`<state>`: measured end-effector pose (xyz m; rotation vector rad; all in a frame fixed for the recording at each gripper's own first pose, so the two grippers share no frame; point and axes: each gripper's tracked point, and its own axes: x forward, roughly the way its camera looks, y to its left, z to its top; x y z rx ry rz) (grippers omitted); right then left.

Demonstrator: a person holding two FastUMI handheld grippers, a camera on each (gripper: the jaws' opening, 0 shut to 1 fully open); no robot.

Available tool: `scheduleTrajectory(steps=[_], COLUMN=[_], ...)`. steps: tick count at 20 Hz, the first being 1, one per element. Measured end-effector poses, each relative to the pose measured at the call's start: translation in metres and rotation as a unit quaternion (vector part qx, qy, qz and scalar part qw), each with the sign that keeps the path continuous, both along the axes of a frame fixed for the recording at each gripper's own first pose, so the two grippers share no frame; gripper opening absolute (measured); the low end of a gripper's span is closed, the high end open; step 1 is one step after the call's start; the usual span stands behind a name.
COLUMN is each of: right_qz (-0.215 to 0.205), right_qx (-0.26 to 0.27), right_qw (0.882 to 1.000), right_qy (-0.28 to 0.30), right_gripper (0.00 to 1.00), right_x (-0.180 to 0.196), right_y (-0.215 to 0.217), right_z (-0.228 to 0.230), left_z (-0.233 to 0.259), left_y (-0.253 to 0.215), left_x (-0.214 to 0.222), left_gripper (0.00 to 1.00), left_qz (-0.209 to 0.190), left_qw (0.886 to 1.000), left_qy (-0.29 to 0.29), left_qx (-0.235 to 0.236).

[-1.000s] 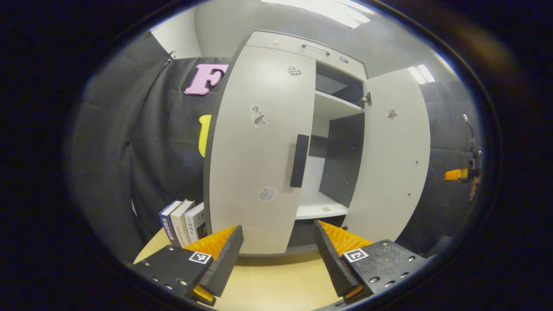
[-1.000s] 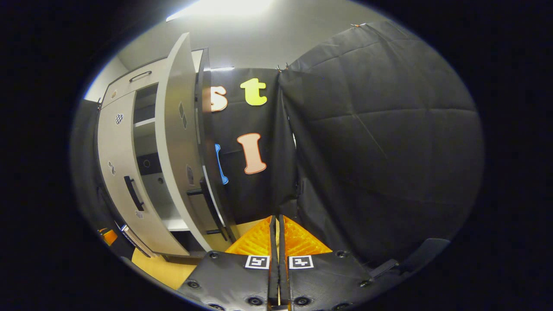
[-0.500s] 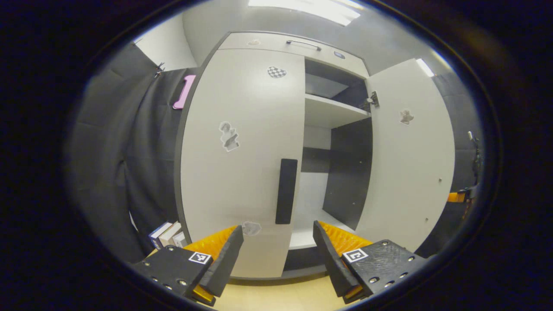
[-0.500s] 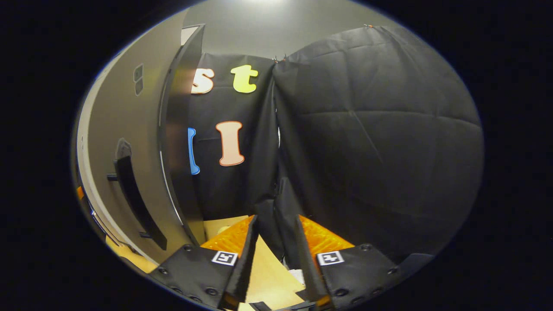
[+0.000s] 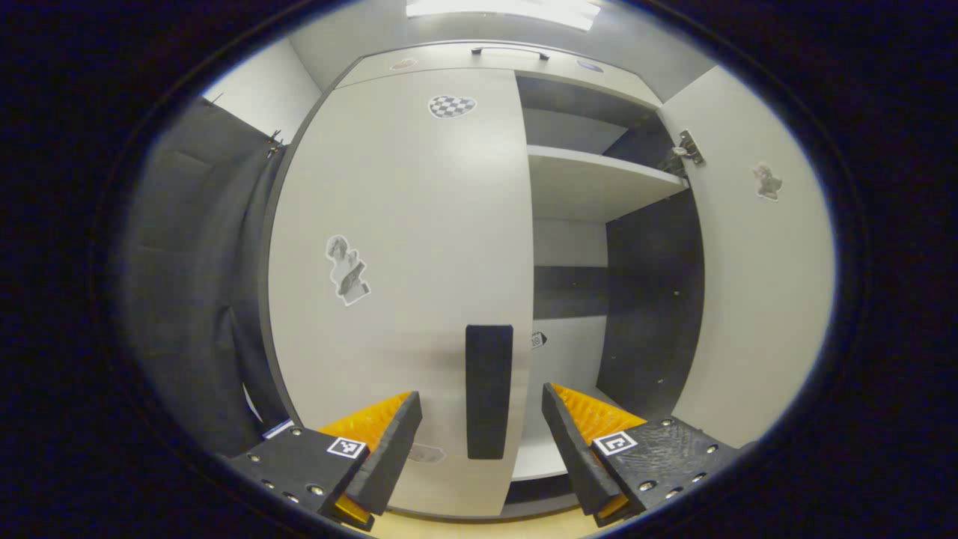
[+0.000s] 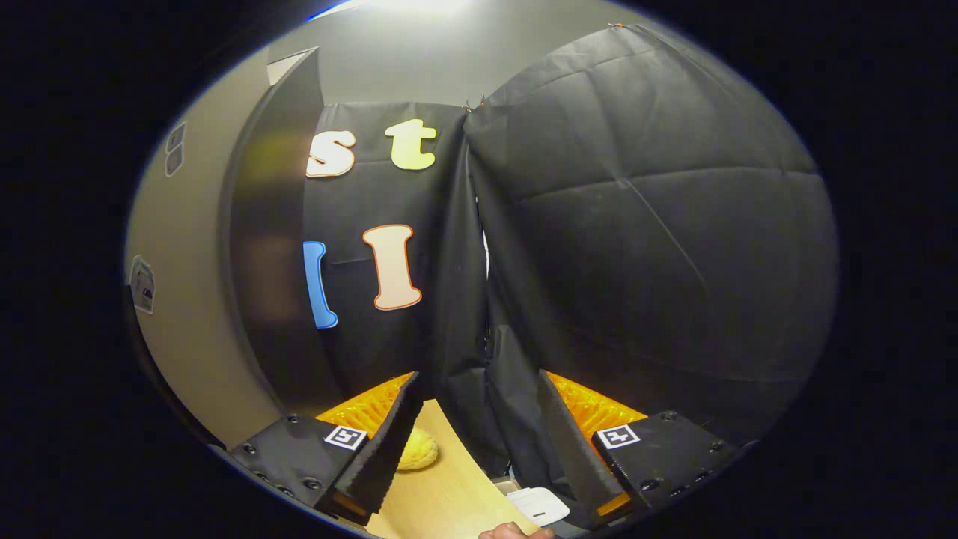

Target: Open the right door of the double-door shoe cabinet with the right hand, and open the left door with the left hand.

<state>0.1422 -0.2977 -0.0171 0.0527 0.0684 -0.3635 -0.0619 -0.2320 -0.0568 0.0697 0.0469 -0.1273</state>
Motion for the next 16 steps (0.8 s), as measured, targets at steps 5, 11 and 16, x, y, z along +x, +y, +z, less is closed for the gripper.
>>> scheduleTrajectory(steps=[5,11,16], right_qz=[0.031,0.055,0.057], right_qx=[0.022,0.016,0.020], right_qw=[0.999,0.998,0.998], right_qy=[0.010,-0.003,-0.010], right_gripper=[0.96,0.93,0.93], right_x=[0.034,0.051,0.052], right_y=[-0.009,-0.007,-0.006], right_z=[-0.004,0.003,0.005], left_z=[-0.006,0.000,-0.003], left_y=[-0.014,-0.007,-0.007], left_x=[0.005,0.025,0.016], left_gripper=[0.75,0.35,0.25], left_qz=[0.013,0.042,0.028], left_qw=[1.000,0.999,0.999], left_qy=[0.001,-0.002,0.004], left_qx=[0.021,0.011,0.016])
